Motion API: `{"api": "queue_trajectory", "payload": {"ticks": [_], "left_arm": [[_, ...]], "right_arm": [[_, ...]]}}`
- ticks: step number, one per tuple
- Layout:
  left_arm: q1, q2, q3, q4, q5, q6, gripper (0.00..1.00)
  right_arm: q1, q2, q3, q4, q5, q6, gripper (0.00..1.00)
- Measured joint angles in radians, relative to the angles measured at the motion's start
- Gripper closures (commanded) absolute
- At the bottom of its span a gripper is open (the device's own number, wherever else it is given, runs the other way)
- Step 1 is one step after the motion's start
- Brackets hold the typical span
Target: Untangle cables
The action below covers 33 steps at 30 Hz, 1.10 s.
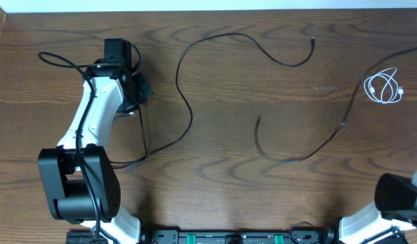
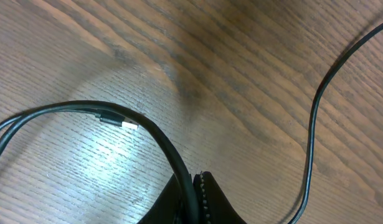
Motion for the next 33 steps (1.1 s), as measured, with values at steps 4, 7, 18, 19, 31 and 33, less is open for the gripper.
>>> {"api": "queue_trajectory", "payload": {"ticks": [4,7,18,19,31,33], "left_arm": [[0.000,0.000,0.000,0.000,0.000,0.000,0.92],[0.000,0.000,0.000,0.000,0.000,0.000,0.92],[0.000,0.000,0.000,0.000,0.000,0.000,0.92],[0.000,0.000,0.000,0.000,0.000,0.000,0.92],[0.000,0.000,0.000,0.001,0.000,0.000,0.92],[0.000,0.000,0.000,0.000,0.000,0.000,0.92]], "right_arm": [[-0.151,0.000,0.000,-0.064,-0.032,0.155,0.99],[-0.215,0.000,0.000,-0.114,-0.047,0.238,0.99],[-0.259,-0.003,-0.134,-0.148,-0.101,0.316,0.99],[-0.259,-0.002,-0.173,-0.135,-0.117,0.318,0.99],[-0.238,0.000,-0.606,0.063,-0.414,0.280,0.18],[-0.224,0.000,-0.645,0.090,-0.431,0.254,0.22]]}}
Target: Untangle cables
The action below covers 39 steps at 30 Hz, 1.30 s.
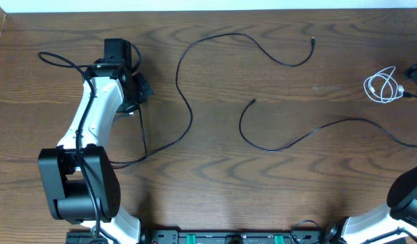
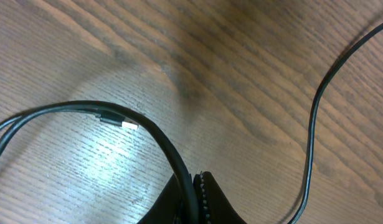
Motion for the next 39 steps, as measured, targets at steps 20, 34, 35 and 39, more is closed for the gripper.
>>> {"api": "queue_trajectory", "payload": {"ticks": [20,34,35,39], "left_arm": [[-0.125,0.009,-0.006,0.326,-0.001,0.004,0.62],[-0.177,0.320,-0.006,0.799,-0.001,0.008,0.45],[-0.177,0.345,-0.006,0.827,0.000,0.008,0.45],[-0.177,0.384,-0.005,0.860,0.005,0.017,0.92]], "right_arm": [[0.331,0.000,-0.089,0.111,-0.253,-0.229,0.13],[0.540,0.000,-0.160,0.237,-0.265,-0.250,0.13],[0.553,0.000,-0.160,0.238,-0.264,-0.250,0.12],[0.584,0.000,-0.160,0.240,-0.264,-0.250,0.12]]}}
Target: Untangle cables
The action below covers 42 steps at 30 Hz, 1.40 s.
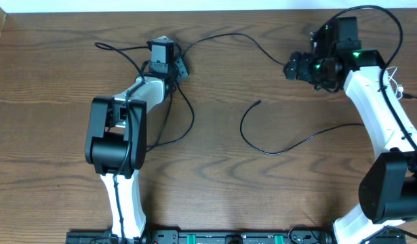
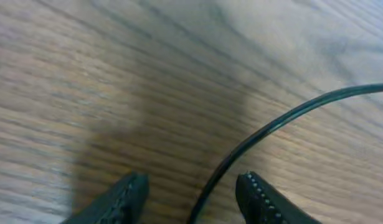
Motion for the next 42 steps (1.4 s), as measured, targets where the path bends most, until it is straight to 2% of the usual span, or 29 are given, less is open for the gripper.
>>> {"api": "queue_trajectory", "payload": {"ticks": [2,6,11,17,18,19,21,23,24,31,35,38,42], "left_arm": [[0.000,0.003,0.000,-0.004,0.003,0.005,0.93],[0.000,0.007,0.000,-0.005,0.005,0.047,0.93],[0.000,-0.016,0.000,-0.023,0.008,0.075,0.93],[0.000,-0.256,0.000,-0.182,-0.046,0.061,0.93],[0.000,-0.299,0.000,-0.220,-0.060,0.054,0.89],[0.000,-0.346,0.000,-0.254,-0.073,0.049,0.68],[0.000,-0.389,0.000,-0.267,-0.083,0.046,0.41],[0.000,-0.392,0.000,-0.265,-0.075,0.058,0.32],[0.000,-0.384,0.000,-0.257,-0.066,0.069,0.30],[0.000,-0.246,0.000,-0.055,-0.049,0.196,0.30],[0.000,-0.122,0.000,0.080,-0.040,0.306,0.38],[0.000,-0.028,0.000,0.145,-0.011,0.390,0.38],[0.000,0.045,0.000,0.190,0.039,0.441,0.38]], "right_arm": [[0.013,0.000,0.000,0.001,0.000,0.000,0.12],[0.028,0.000,0.000,0.001,0.000,0.000,0.01],[0.071,0.000,-0.001,0.004,-0.019,-0.009,0.01],[0.154,0.000,-0.001,0.026,-0.080,-0.051,0.01],[0.161,0.000,-0.001,0.026,-0.084,-0.051,0.01],[0.184,0.000,-0.002,0.034,-0.087,-0.061,0.01],[0.207,0.000,-0.002,0.047,-0.090,-0.071,0.01],[0.225,0.000,-0.002,0.060,-0.092,-0.077,0.01],[0.230,0.000,-0.002,0.060,-0.094,-0.078,0.01],[0.236,0.000,-0.002,0.056,-0.096,-0.082,0.01],[0.236,0.000,-0.002,0.060,-0.093,-0.084,0.01],[0.236,0.000,-0.002,0.059,-0.066,-0.084,0.01],[0.236,0.000,-0.002,0.060,-0.043,-0.084,0.01]]}}
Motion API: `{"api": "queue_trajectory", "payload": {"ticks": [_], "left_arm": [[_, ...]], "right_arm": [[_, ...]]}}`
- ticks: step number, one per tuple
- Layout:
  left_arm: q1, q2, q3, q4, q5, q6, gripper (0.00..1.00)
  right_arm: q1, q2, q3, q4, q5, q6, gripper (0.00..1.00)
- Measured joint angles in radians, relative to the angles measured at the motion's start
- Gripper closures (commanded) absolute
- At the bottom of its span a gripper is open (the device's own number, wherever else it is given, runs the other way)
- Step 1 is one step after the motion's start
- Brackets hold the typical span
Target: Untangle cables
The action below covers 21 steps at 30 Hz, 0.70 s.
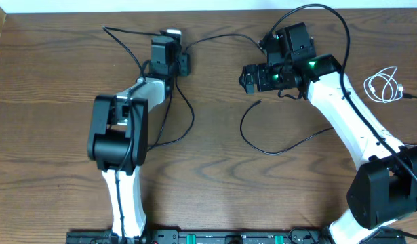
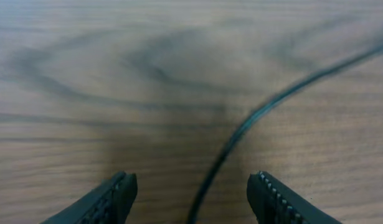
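A long black cable (image 1: 190, 115) runs from the lower left up the table, bends at the far side and ends near my right gripper. My left gripper (image 1: 169, 49) stands open at that far bend. In the left wrist view the cable (image 2: 241, 129) passes between its spread fingertips (image 2: 113, 198), and the left gripper (image 2: 191, 190) touches nothing. My right gripper (image 1: 251, 76) hovers at the cable's right end; whether it grips it cannot be told. A second black cable (image 1: 276, 152) loops below the right gripper.
A white cable coil (image 1: 383, 87) lies at the right edge. The right arm (image 1: 344, 108) crosses over the second cable's right part. The left arm (image 1: 120, 129) stretches up the left side, with its own thin lead (image 1: 120, 37) at the far left.
My left gripper shifted slightly toward the far edge and its jaws stand wider around the cable. My right gripper moved left, from the cable's hooked end to the table's middle back.
My left gripper was shut at the left side with a black cable at its tips, and the second cable stretched to the right. Then that cable lay looped, my right gripper by the white coil. Later both grippers stood at the far side, left open over the long cable.
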Motion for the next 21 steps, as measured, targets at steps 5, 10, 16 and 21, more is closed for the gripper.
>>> {"api": "queue_trajectory", "payload": {"ticks": [5,10,16,21], "left_arm": [[0.000,0.023,0.000,0.029,0.031,0.026,0.41],[-0.005,0.026,0.000,0.035,0.039,0.042,0.57],[-0.009,0.071,0.005,0.102,0.027,0.052,0.93],[-0.011,0.072,0.006,0.102,-0.010,0.054,0.93]], "right_arm": [[0.000,0.000,0.000,0.000,0.011,0.000,0.01],[0.000,0.000,0.000,0.000,0.012,0.000,0.02],[0.000,0.000,0.000,0.000,0.012,0.000,0.04],[0.000,0.000,0.000,0.002,0.013,0.000,0.05]]}}
